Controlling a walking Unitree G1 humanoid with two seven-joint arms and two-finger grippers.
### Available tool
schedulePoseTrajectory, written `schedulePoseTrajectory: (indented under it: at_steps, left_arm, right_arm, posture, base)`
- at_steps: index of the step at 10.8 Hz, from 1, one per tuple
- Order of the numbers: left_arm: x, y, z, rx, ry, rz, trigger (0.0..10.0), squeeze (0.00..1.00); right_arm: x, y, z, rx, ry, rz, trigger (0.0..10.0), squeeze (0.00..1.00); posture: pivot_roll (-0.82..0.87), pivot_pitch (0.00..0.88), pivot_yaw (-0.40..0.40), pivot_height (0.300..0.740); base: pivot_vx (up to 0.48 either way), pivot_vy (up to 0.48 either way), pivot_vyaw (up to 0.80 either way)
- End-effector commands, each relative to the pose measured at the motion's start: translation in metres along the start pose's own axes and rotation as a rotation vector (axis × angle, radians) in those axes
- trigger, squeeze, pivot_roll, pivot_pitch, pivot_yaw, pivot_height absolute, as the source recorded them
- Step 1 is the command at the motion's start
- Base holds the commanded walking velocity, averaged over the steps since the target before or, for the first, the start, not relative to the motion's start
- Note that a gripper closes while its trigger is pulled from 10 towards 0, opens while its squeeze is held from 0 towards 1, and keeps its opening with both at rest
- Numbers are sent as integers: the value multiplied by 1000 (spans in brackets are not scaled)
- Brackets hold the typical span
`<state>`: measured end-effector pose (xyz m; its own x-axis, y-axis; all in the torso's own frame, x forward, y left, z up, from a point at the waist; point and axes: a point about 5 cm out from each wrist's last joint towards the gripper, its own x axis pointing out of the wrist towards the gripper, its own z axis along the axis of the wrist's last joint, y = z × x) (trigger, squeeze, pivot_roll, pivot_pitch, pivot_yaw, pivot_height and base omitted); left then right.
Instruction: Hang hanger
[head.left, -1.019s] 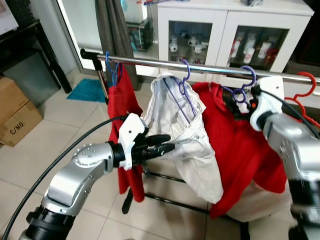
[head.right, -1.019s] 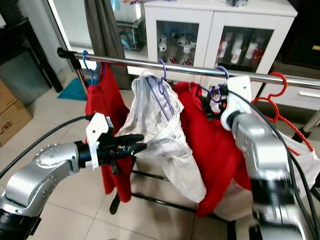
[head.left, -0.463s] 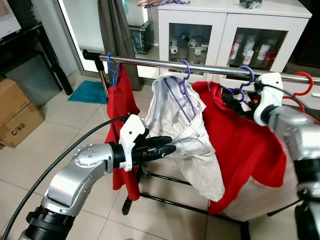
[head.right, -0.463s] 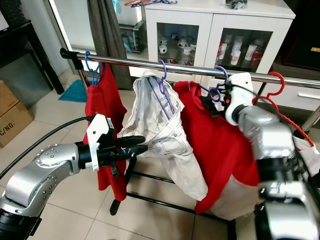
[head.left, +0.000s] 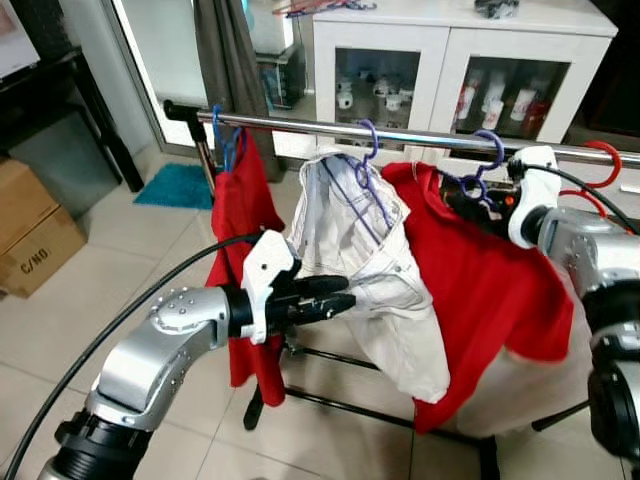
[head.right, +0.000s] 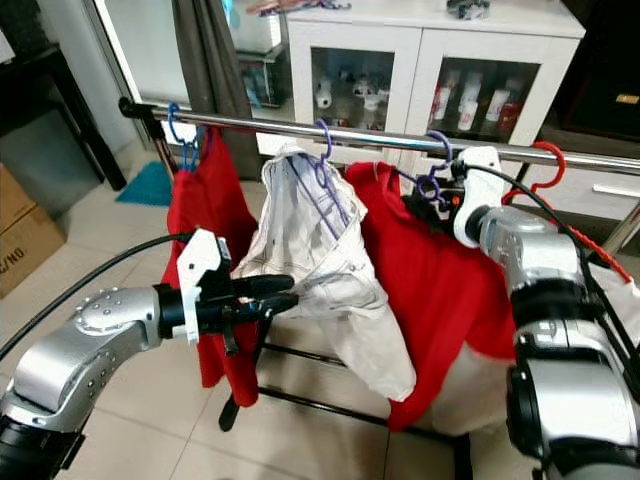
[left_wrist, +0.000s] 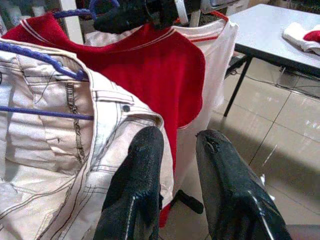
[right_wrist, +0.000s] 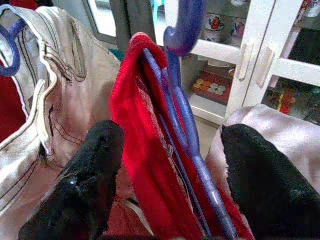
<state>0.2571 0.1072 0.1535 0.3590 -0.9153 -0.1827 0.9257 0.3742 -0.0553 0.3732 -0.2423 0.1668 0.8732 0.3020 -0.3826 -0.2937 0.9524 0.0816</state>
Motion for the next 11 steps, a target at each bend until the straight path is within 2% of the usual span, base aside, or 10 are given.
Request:
schedulePoseTrajectory:
  at_steps: [1,4,11]
  left_arm:
    - [1,3,1,4,6,1,10000,0]
    - [2,6,0,3,4,6,10000,0]
    - [3,8,-6,-1,6,-1,10000,0]
  right_arm:
    - [1,0,8,0,-30,8,2353,0]
    - [4,-1,13,-20,-24,33,0,0]
    - [6,-3,11,-29,-7,56,0,0]
  posture:
    - [-68,0,55,740]
    - [-69,0,51,740]
    - [-70,0,50,740]
  base:
    - [0,0,0]
    - [0,0,0]
    - [0,0,0]
